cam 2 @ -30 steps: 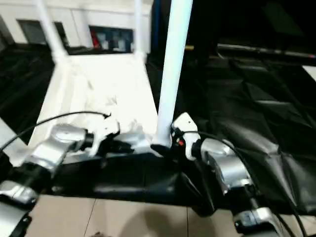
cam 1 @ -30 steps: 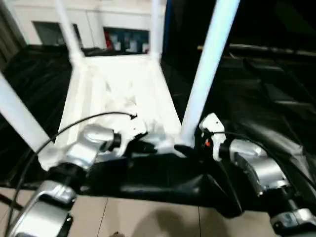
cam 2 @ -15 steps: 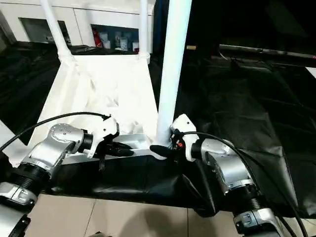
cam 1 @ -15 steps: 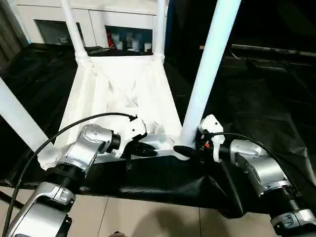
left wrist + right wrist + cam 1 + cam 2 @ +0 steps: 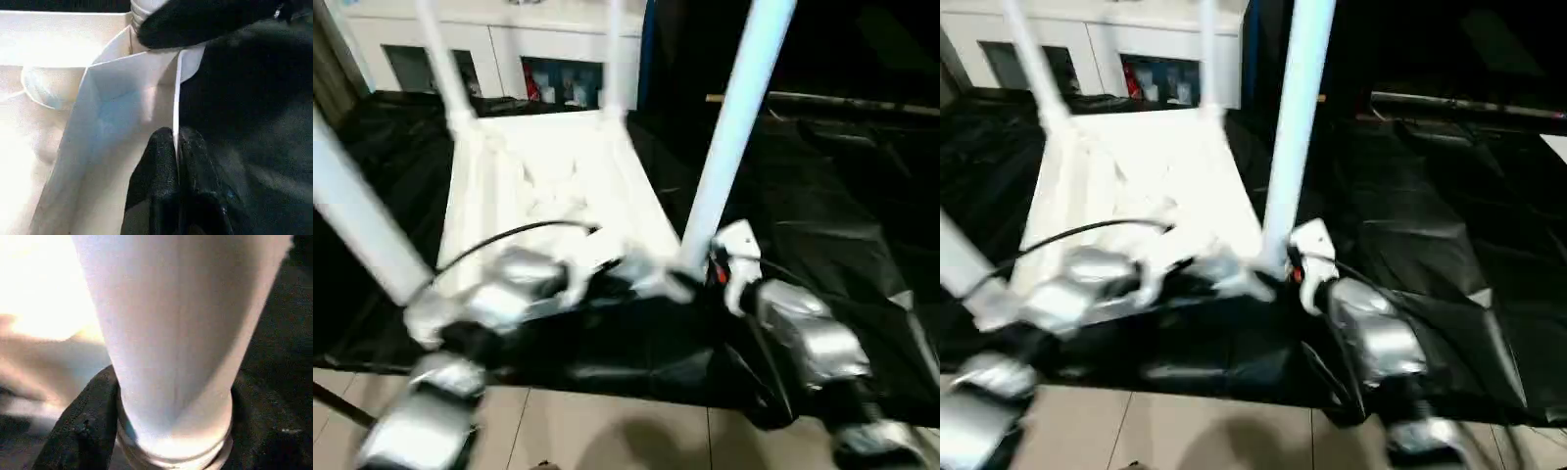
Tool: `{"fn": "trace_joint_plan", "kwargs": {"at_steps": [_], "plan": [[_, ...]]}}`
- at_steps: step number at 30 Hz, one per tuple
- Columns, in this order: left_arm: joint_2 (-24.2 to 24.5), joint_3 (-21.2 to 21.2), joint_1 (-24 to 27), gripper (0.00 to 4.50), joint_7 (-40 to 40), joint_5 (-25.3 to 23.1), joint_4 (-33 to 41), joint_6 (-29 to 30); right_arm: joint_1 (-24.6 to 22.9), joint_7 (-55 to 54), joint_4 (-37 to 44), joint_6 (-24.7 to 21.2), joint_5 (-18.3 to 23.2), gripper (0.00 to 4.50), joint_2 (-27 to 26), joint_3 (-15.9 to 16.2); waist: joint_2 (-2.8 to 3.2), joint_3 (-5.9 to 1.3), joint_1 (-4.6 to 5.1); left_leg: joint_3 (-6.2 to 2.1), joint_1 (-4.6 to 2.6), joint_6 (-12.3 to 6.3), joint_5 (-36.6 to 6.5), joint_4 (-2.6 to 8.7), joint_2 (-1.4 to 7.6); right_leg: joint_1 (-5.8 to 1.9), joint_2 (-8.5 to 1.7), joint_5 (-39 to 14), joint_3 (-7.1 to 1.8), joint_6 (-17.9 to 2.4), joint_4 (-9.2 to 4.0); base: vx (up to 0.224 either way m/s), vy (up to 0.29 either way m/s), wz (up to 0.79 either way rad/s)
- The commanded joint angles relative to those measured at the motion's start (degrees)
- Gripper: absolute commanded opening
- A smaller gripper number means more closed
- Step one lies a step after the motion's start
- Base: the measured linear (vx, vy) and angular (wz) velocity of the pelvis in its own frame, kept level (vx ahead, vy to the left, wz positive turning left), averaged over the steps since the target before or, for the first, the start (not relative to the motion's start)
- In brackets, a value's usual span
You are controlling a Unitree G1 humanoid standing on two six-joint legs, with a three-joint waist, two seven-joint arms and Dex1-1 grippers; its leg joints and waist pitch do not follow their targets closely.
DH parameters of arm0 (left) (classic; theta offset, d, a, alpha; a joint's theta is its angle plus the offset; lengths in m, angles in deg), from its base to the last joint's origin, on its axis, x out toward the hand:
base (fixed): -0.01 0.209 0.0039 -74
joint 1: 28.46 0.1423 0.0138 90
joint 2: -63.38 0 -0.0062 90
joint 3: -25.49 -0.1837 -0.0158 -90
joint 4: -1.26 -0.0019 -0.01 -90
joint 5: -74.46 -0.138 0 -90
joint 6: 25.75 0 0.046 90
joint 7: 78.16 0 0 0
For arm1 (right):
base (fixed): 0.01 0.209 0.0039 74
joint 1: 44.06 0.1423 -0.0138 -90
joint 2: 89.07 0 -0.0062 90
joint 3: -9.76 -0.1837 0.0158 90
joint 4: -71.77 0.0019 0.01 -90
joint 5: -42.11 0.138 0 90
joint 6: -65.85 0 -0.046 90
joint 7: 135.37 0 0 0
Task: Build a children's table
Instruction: Rotate leg to tighten
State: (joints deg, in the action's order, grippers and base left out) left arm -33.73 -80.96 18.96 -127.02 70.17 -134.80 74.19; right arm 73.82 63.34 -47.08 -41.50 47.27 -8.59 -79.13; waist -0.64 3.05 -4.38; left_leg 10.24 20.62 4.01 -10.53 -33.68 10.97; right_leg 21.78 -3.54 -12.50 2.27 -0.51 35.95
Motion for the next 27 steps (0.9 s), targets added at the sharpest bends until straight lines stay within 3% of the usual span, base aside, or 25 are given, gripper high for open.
{"fn": "trace_joint_plan", "kwargs": {"at_steps": [1,2,4,9,11,13,14,15,17,22,27], "plan": [[-2.55,2.75,-1.52,0.0,8.25,1.05,-2.8,0.34,-0.56,-2.4,-3.07,-1.83,0.09,2.7,-2.99,1.52,-0.5,-3.04,0.11,-0.69,-0.93,0.87,-12.11,4.15,2.06,-1.57,-4.81,-16.8,-2.83,-9.67,-5.83,0.0,0.0,0.0],[-3.63,2.95,-2.41,0.0,10.43,0.66,-4.06,0.35,0.28,-3.91,-4.16,-1.51,0.06,2.7,-4.28,1.31,-0.43,-3.16,0.05,-0.77,-0.64,0.6,-11.01,4.19,2.01,-1.8,-4.68,-14.54,-2.76,-9.64,-5.56,0.0,0.0,0.0],[-4.82,2.82,-3.45,0.0,12.91,-0.34,-5.63,-0.32,1.46,-4.97,-5.73,-0.22,-0.63,2.7,-5.57,1.74,-0.39,-3.32,-0.03,-0.63,-0.74,0.36,-10.05,4.07,2.01,-1.71,-4.6,-11.64,-2.75,-9.99,-5.42,0.0,0.0,0.0],[-4.74,2.49,-3.64,0.0,10.81,-0.65,-6.83,-1.97,1.7,-0.84,-4.75,4.96,-0.66,2.7,-5.66,2.23,-0.48,-3.57,-0.41,-0.57,-0.32,-1.63,-7.17,3.83,1.93,-2.3,-4.62,-4.63,-2.64,-11.27,-4.72,0.0,0.0,0.0],[-3.84,2.32,-3.11,0.0,8.6,-0.3,-6.24,-2.64,1.25,2.01,-3.58,6.0,-1.06,3.26,-4.06,3.36,-0.53,-3.55,-0.49,-0.55,-0.24,-2.21,-7.23,3.81,1.92,-2.34,-4.59,-4.76,-2.55,-11.47,-4.78,0.0,0.0,0.0],[-2.71,2.27,-2.6,0.0,6.8,-0.1,-5.59,-3.15,0.75,5.86,-2.27,6.11,-0.91,3.42,-2.14,4.45,-0.61,-3.53,-0.65,-0.58,-0.21,-2.79,-7.38,3.79,2.01,-2.44,-4.62,-5.03,-2.48,-11.34,-4.78,0.0,0.0,0.0],[-2.03,2.4,-2.36,0.0,5.64,0.12,-5.36,-3.01,0.65,7.49,-1.65,5.44,0.06,3.42,-1.27,3.96,-0.53,-3.44,-0.43,-0.64,0.03,-3.0,-7.48,3.85,1.99,-2.48,-4.63,-4.99,-2.46,-11.3,-4.72,0.0,0.0,0.0],[-0.78,2.7,-1.85,0.0,3.44,0.65,-4.94,-2.8,0.39,11.28,-0.47,5.12,1.09,3.62,0.76,4.25,-0.82,-3.32,-0.05,-0.81,0.41,-2.92,-7.8,4.08,1.91,-2.73,-4.6,-6.41,-2.27,-10.93,-4.77,0.0,0.0,0.0],[0.03,3.02,-1.43,0.0,1.97,1.16,-4.53,-2.88,0.12,13.47,0.24,5.29,0.92,3.82,2.38,4.97,-0.75,-3.34,0.0,-0.77,0.23,-2.88,-8.52,3.94,1.91,-2.61,-4.68,-8.45,-2.26,-10.54,-5.09,0.0,0.0,0.0],[5.43,2.74,2.66,0.0,-11.63,4.62,1.13,-5.18,-2.39,27.65,5.12,6.04,2.31,3.82,9.89,7.5,-0.85,-3.4,0.71,-0.83,0.35,-3.97,-8.04,3.73,2.15,-2.58,-4.76,-7.83,-2.42,-11.79,-4.92,0.0,0.0,0.0],[8.92,1.17,5.92,0.0,-20.77,7.34,8.24,-2.75,-3.05,31.64,6.93,6.33,2.77,3.82,11.79,7.76,-0.47,-3.55,0.82,-0.63,-0.03,-4.29,-6.97,3.66,2.45,-2.12,-4.54,-3.95,-2.52,-14.01,-4.36,0.0,0.0,0.0]]}}
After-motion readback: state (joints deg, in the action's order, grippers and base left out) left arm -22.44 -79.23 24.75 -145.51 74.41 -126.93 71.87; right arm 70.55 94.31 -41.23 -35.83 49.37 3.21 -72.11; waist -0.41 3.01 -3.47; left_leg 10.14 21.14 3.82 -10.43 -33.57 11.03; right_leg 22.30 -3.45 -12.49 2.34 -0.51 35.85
